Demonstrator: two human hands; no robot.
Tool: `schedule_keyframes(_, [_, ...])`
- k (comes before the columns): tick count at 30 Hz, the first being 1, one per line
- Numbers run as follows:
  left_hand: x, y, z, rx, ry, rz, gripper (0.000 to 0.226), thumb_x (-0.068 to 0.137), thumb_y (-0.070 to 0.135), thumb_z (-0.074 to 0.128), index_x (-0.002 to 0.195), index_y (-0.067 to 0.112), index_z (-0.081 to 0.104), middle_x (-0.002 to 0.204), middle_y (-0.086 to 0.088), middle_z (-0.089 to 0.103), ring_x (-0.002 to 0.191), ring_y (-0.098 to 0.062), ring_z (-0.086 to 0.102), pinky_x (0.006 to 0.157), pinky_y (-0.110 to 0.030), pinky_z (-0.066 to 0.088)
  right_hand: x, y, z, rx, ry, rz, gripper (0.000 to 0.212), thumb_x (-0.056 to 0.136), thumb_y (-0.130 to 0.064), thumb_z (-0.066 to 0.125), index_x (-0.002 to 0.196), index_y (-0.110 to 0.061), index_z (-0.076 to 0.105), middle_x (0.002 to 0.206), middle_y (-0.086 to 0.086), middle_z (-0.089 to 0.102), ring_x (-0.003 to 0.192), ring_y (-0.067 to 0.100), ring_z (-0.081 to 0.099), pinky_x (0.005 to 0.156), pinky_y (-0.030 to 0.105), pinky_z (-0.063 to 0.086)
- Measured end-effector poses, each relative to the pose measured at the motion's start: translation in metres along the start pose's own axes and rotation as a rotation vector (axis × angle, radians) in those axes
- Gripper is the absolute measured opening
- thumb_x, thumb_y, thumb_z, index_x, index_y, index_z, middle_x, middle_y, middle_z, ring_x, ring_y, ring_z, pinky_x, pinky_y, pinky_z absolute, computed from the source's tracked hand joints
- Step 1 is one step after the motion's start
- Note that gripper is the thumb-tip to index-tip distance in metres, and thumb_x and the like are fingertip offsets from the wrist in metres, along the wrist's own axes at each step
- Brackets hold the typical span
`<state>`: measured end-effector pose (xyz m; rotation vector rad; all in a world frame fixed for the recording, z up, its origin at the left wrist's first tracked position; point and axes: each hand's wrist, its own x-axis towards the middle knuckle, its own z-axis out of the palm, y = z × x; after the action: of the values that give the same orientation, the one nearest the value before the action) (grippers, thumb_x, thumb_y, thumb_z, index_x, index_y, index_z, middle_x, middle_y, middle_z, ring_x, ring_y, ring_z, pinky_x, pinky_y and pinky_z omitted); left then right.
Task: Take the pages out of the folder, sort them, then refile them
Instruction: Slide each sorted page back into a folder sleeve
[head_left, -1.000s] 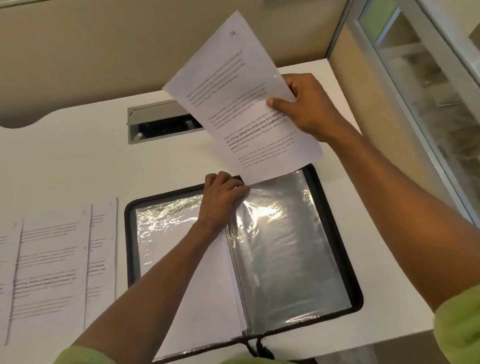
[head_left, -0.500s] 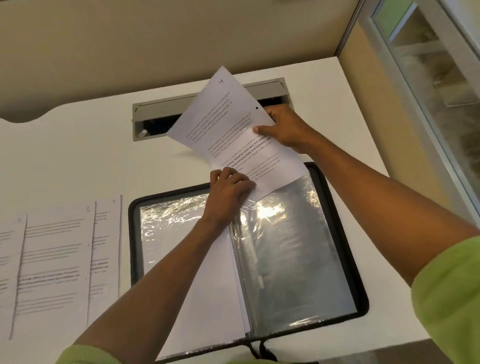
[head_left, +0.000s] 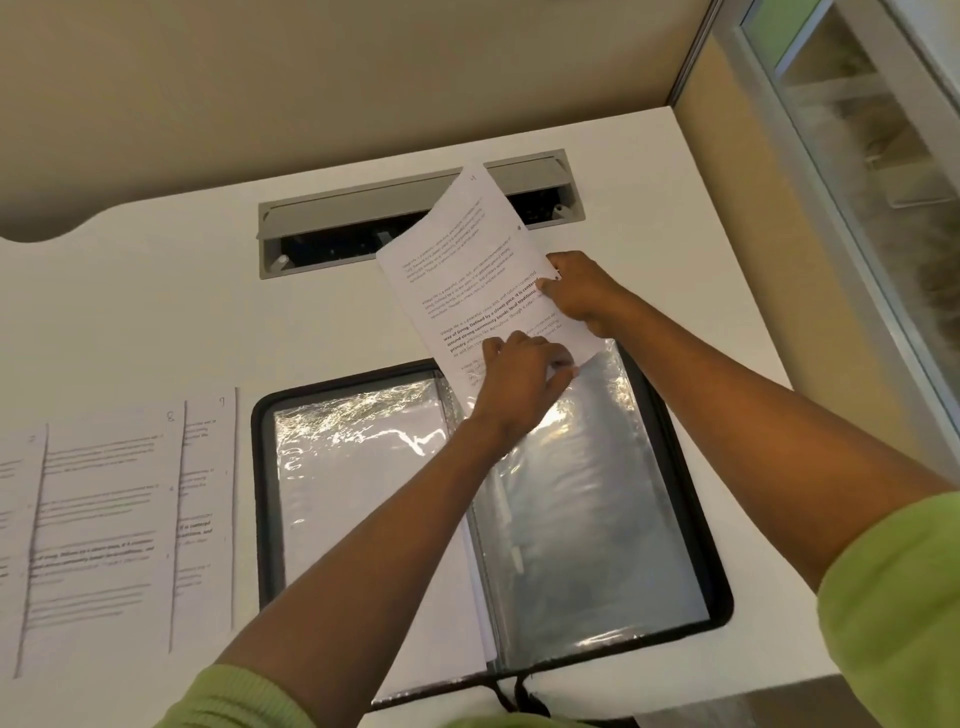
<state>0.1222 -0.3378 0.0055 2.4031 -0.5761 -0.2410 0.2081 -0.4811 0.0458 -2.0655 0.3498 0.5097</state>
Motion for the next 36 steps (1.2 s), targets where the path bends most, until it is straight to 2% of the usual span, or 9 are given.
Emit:
schedule_keyframes(9, [0.011, 0.040, 0.020, -0.148, 0.053, -0.107, 0.023, 0.100, 0.023, 0.060, 0.096, 0.027, 0.082, 0.099, 0.009, 0.078, 0.101, -0.017, 0.059, 0.091, -0.037, 0.024, 0.001, 0.003, 0.006, 0.074, 0.030, 0.130, 0.028, 0.106, -0.013, 0.049, 0.130, -0.006, 0.062, 0.126, 0.013, 0.067, 0.109, 0.028, 0.066, 0.098, 0.042, 0.056])
schedule_keyframes(15, [0.011, 0.038, 0.025, -0.238, 0.117, -0.172, 0.016, 0.098, 0.032, 0.068, 0.099, 0.029, 0.083, 0.101, 0.014, 0.080, 0.107, -0.008, 0.059, 0.088, -0.035, 0.021, 0.000, 0.008, 0.004, 0.190, 0.019, 0.186, 0.025, 0.105, -0.010, 0.051, 0.126, -0.003, 0.062, 0.124, 0.017, 0.068, 0.111, 0.033, 0.068, 0.098, 0.049, 0.056])
schedule_keyframes(20, [0.013, 0.031, 0.027, -0.468, 0.137, -0.260, 0.013, 0.091, 0.035, 0.074, 0.098, 0.031, 0.084, 0.093, 0.023, 0.078, 0.100, -0.004, 0.069, 0.106, -0.050, 0.034, -0.007, 0.008, 0.000, 0.321, -0.019, 0.275, 0.022, 0.106, -0.005, 0.050, 0.125, -0.001, 0.058, 0.118, 0.016, 0.067, 0.095, 0.027, 0.068, 0.086, 0.041, 0.058])
schedule_keyframes(22, [0.014, 0.033, 0.025, -0.493, 0.140, -0.274, 0.011, 0.090, 0.033, 0.075, 0.097, 0.031, 0.084, 0.091, 0.023, 0.078, 0.099, -0.003, 0.069, 0.108, -0.051, 0.035, -0.010, 0.011, -0.004, 0.326, -0.042, 0.277, 0.025, 0.106, -0.005, 0.050, 0.129, 0.000, 0.058, 0.124, 0.017, 0.067, 0.098, 0.026, 0.068, 0.085, 0.038, 0.058])
schedule_keyframes(25, [0.018, 0.032, 0.023, -0.481, 0.158, -0.279, 0.014, 0.087, 0.036, 0.074, 0.096, 0.032, 0.084, 0.093, 0.021, 0.078, 0.100, -0.002, 0.069, 0.108, -0.052, 0.038, -0.015, 0.016, -0.015, 0.190, -0.090, 0.208, 0.030, 0.102, -0.004, 0.057, 0.132, -0.003, 0.062, 0.128, 0.013, 0.068, 0.108, 0.026, 0.069, 0.091, 0.037, 0.059])
schedule_keyframes(28, [0.027, 0.025, 0.023, -0.437, 0.193, -0.260, 0.014, 0.085, 0.038, 0.075, 0.096, 0.034, 0.083, 0.093, 0.018, 0.079, 0.099, -0.006, 0.071, 0.103, -0.057, 0.044, -0.021, 0.021, -0.031, 0.029, -0.155, 0.179, 0.026, 0.092, -0.008, 0.073, 0.118, -0.006, 0.072, 0.114, 0.008, 0.075, 0.100, 0.022, 0.073, 0.083, 0.031, 0.062])
schedule_keyframes(30, [0.032, 0.028, 0.018, -0.386, 0.190, -0.246, 0.009, 0.089, 0.034, 0.077, 0.095, 0.032, 0.084, 0.097, 0.014, 0.080, 0.100, -0.010, 0.069, 0.104, -0.054, 0.040, -0.023, 0.025, -0.040, -0.013, -0.207, 0.208, 0.026, 0.088, -0.010, 0.078, 0.113, -0.004, 0.074, 0.108, 0.014, 0.076, 0.093, 0.022, 0.072, 0.079, 0.029, 0.061])
schedule_keyframes(33, [0.033, 0.031, 0.008, -0.302, 0.150, -0.221, 0.006, 0.093, 0.031, 0.078, 0.095, 0.030, 0.083, 0.105, 0.010, 0.079, 0.104, -0.012, 0.066, 0.102, -0.049, 0.035, -0.021, 0.034, -0.051, -0.008, -0.256, 0.256, 0.025, 0.089, -0.010, 0.077, 0.114, -0.006, 0.074, 0.113, 0.018, 0.075, 0.097, 0.024, 0.071, 0.091, 0.036, 0.061])
schedule_keyframes(36, [0.030, 0.009, -0.005, -0.272, 0.280, -0.250, 0.019, 0.091, 0.035, 0.078, 0.108, 0.028, 0.077, 0.120, 0.007, 0.071, 0.116, -0.015, 0.059, 0.103, -0.042, 0.033, -0.021, 0.041, -0.057, 0.021, -0.280, 0.238, 0.024, 0.090, -0.008, 0.076, 0.114, -0.009, 0.073, 0.114, 0.011, 0.075, 0.109, 0.026, 0.071, 0.090, 0.036, 0.061])
